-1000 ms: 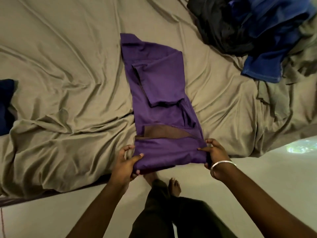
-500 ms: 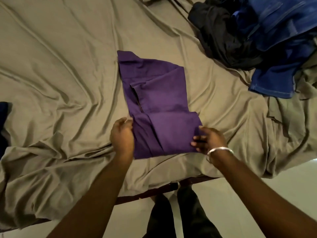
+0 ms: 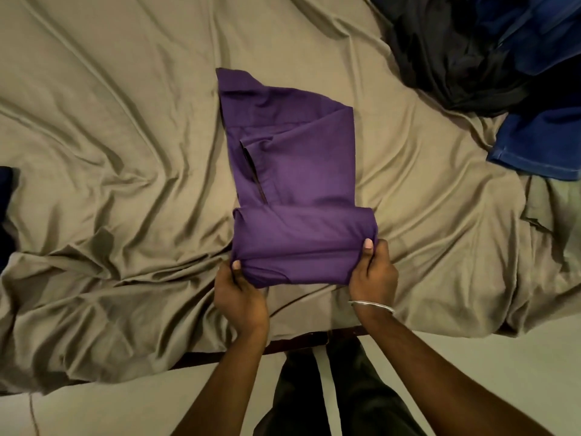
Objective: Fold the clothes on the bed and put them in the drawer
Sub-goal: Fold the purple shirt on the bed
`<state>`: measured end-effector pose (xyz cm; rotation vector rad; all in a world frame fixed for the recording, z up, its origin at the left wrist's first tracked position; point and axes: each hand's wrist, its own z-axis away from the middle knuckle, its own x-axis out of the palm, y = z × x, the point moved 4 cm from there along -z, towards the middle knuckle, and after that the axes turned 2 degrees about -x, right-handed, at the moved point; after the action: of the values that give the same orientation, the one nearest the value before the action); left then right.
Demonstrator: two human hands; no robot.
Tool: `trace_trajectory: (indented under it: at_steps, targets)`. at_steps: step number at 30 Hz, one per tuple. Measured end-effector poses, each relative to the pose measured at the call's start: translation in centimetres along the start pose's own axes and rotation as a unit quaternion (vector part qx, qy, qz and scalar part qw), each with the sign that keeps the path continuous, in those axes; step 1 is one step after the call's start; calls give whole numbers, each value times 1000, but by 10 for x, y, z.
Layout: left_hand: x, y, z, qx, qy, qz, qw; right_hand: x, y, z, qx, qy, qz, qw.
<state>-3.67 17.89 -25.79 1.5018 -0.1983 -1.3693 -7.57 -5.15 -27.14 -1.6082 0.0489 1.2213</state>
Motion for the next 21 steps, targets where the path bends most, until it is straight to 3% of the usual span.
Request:
trace_trajectory:
  at_steps: [4, 8, 10, 12, 16, 18, 21]
  targets:
    - [8, 3, -3, -11, -35, -20, 999, -6, -7, -5, 0, -16, 40, 999]
    - [20, 15, 0, 51, -96, -163, 981, -1, -14, -20, 76, -46, 110, 990]
    - [21, 15, -2, 25, -100, -175, 979, 2, -14, -23, 80, -65, 146, 984]
    - [19, 17, -8, -23, -121, -160, 979, 2, -11, -24, 90, -90, 111, 986]
    - [10, 21, -23, -115, -220, -71, 966, -1, -3, -24, 174, -151, -93, 969]
    - [1, 29, -27, -172, -274, -18, 946, -10, -9, -24, 165, -175, -119, 963]
    - [-17, 42, -27, -179, -312, -2, 933, -23, -16, -22, 140, -216, -115, 959]
